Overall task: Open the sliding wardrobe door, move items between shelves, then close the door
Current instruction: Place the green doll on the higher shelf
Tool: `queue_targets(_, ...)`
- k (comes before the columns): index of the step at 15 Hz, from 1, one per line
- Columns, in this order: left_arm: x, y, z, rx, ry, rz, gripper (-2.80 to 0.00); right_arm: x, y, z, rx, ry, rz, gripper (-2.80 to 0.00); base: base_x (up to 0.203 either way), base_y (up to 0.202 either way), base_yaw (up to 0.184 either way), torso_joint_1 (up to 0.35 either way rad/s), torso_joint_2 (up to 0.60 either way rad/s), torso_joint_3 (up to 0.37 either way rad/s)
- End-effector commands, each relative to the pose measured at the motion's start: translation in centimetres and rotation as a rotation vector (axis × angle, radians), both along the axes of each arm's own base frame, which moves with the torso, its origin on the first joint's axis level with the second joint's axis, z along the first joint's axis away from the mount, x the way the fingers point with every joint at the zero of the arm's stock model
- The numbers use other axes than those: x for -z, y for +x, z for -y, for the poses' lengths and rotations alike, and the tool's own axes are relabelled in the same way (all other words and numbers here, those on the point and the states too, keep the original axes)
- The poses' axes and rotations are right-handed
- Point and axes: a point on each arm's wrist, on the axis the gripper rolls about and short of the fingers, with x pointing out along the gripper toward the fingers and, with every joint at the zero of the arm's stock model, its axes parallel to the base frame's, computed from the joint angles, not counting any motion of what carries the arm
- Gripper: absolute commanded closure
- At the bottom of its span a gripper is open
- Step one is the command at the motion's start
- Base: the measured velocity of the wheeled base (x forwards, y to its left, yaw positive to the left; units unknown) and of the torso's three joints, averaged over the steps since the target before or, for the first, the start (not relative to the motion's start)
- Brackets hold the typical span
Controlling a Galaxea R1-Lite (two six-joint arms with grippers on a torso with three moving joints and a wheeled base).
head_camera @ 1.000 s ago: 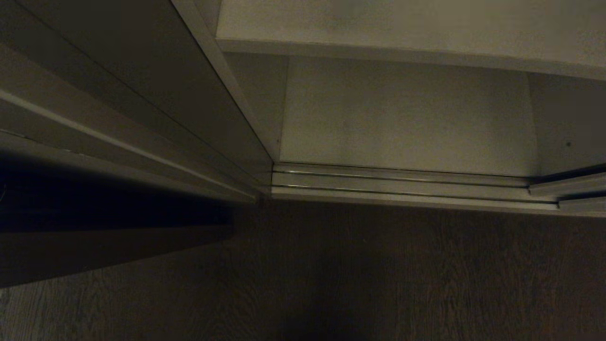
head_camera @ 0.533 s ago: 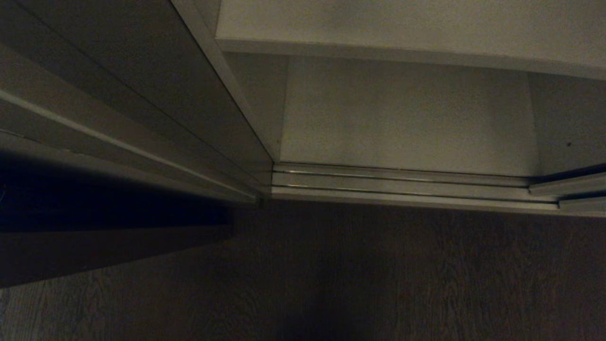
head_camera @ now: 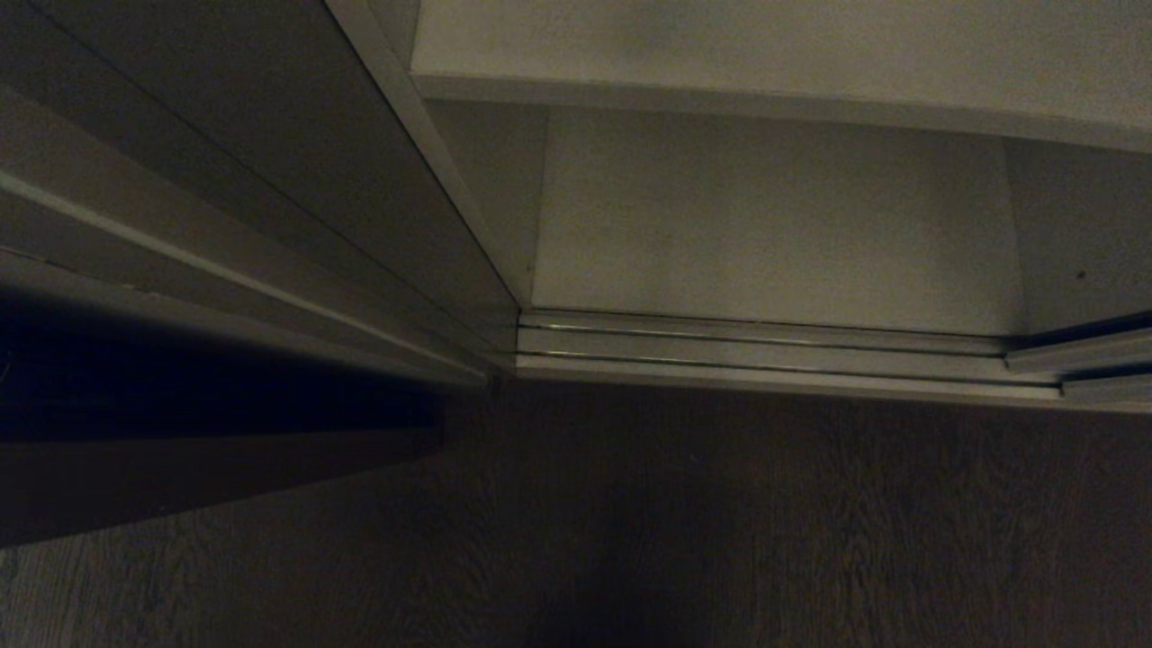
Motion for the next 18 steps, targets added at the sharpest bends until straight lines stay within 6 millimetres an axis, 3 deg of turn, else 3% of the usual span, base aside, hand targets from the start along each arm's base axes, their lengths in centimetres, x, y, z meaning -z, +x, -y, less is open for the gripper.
queue_targets(1, 0.0, 0.0, 0.0, 0.0, 0.0, 0.001, 0.0, 0.4, -5.4, -0.9, -0.039, -0.025, 0.039, -2.8, 0.0, 0.0, 0.0, 0.0, 0.0, 0.0)
queue_targets(3, 0.0, 0.0, 0.0, -0.001, 0.0, 0.001, 0.0, 3.3, -7.0, -1.2, -0.051, -0.045, -0.05, -2.8, 0.0, 0.0, 0.0, 0.0, 0.0, 0.0)
queue_targets(4, 0.0, 0.0, 0.0, 0.001, 0.0, 0.0, 0.0, 5.6, -7.1, -1.2, -0.052, -0.045, -0.117, -2.47, 0.0, 0.0, 0.0, 0.0, 0.0, 0.0)
queue_targets(5, 0.0, 0.0, 0.0, 0.0, 0.0, 0.0, 0.0, 8.0, -7.2, -1.2, -0.054, -0.041, -0.18, 0.0, 0.0, 0.0, 0.0, 0.0, 0.0, 0.0)
queue_targets(8, 0.0, 0.0, 0.0, 0.0, 0.0, 0.001, 0.0, 16.2, -7.1, -1.2, -0.049, -0.015, -0.395, 0.0, 0.0, 0.0, 0.0, 0.0, 0.0, 0.0)
queue_targets(10, 0.0, 0.0, 0.0, 0.001, 0.0, 0.001, 0.0, 21.1, -8.8, -1.3, -0.044, -0.014, -0.458, 0.0, 0.0, 0.0, 0.0, 0.0, 0.0, 0.0)
queue_targets(12, 0.0, 0.0, 0.0, 0.001, 0.0, 0.0, 0.0, 24.9, -10.8, -1.4, -0.048, -0.02, -0.447, 0.0, 0.0, 0.0, 0.0, 0.0, 0.0, 0.0)
queue_targets(15, 0.0, 0.0, 0.0, 0.0, 0.0, 0.001, 0.0, 28.9, -13.0, -1.4, -0.076, -0.024, -0.388, 0.0, 0.0, 0.0, 0.0, 0.0, 0.0, 0.0)
queue_targets(18, 0.0, 0.0, 0.0, -0.001, 0.0, 0.001, 0.0, 33.6, -13.2, -1.3, -0.092, -0.027, -0.398, 0.0, 0.0, 0.0, 0.0, 0.0, 0.0, 0.0)
